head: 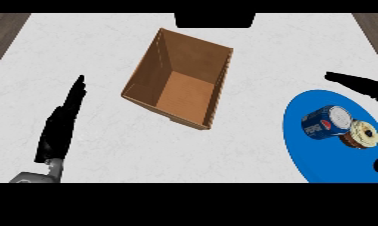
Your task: Pick the can from the plate and place it in the cardboard box
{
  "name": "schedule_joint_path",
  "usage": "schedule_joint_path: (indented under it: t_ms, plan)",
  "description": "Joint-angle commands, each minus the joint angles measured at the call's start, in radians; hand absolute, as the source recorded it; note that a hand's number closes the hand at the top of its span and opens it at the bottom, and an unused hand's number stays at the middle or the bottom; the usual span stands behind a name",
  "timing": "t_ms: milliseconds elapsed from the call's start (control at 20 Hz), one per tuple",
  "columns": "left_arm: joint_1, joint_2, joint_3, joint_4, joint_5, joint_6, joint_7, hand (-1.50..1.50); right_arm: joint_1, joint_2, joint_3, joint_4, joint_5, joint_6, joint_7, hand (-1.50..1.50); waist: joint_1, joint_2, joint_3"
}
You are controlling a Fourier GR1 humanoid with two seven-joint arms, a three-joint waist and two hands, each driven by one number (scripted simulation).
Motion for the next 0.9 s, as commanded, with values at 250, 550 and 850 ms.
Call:
schedule_joint_path:
  t_ms: [250,550,850]
  plan:
    - [0.031,-0.018,0.104,0.071,0.003,-0.108,-0.096,0.0,0.061,0.08,-0.021,-0.003,0.169,0.016,-0.019,-1.5,0.0,0.001,0.0]
    - [0.004,-0.063,0.1,-0.04,-0.067,-0.103,0.042,0.0,0.025,0.165,-0.035,0.027,0.25,0.036,-0.035,-1.5,0.002,0.001,0.001]
    - [0.069,-0.078,0.14,-0.004,-0.094,-0.135,-0.055,0.0,0.02,0.242,-0.028,0.053,0.33,0.006,-0.037,-1.5,0.004,0.001,0.0]
